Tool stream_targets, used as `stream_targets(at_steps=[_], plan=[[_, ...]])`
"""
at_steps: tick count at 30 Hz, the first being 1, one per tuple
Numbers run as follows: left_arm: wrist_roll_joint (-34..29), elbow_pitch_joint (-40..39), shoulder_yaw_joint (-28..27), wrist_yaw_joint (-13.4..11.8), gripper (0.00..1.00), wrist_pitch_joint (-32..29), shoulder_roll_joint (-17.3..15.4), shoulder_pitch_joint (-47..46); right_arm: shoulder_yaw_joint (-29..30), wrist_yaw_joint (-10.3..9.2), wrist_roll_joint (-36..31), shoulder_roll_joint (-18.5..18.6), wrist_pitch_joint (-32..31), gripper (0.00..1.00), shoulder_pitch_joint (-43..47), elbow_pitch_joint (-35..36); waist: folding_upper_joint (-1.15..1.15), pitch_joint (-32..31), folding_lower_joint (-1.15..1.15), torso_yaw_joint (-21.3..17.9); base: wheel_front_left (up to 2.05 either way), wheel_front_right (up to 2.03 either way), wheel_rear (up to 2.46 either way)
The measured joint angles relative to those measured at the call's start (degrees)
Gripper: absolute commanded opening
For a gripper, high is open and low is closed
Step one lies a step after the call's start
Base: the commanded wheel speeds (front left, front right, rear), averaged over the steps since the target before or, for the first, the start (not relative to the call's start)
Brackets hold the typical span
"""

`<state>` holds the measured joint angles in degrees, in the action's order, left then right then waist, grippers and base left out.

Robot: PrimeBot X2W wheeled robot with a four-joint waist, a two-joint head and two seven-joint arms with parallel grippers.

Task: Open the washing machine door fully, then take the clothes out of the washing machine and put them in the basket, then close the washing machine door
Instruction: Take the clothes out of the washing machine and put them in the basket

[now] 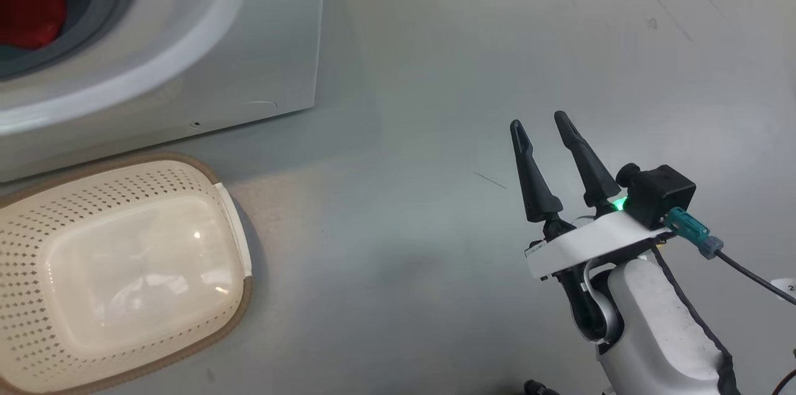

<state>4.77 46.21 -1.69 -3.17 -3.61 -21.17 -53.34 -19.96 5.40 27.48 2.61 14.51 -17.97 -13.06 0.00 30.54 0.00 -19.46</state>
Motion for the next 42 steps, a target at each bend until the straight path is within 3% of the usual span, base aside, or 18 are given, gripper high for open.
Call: stream_targets(at_steps=[23,35,42], plan=[[4.82,1.36,-1.02,4.47,0.0,16.84,6.59,9.35,3.39,0.52,-3.03,0.02,0.0,1.0,5.34,-2.29,0.0,-12.94,0.0,4.24,0.0,0.0,0.0],[5.26,-3.61,-0.11,6.09,0.0,18.04,9.66,14.18,7.22,0.53,-4.37,1.2,0.0,1.0,7.04,-2.54,0.0,-18.13,0.0,6.27,0.0,0.0,0.0],[6.33,-12.74,-1.77,6.08,0.0,18.05,10.18,15.65,7.87,0.57,-4.48,1.22,0.0,1.0,8.68,-2.59,0.0,-20.39,0.0,7.45,0.0,0.0,0.0]])
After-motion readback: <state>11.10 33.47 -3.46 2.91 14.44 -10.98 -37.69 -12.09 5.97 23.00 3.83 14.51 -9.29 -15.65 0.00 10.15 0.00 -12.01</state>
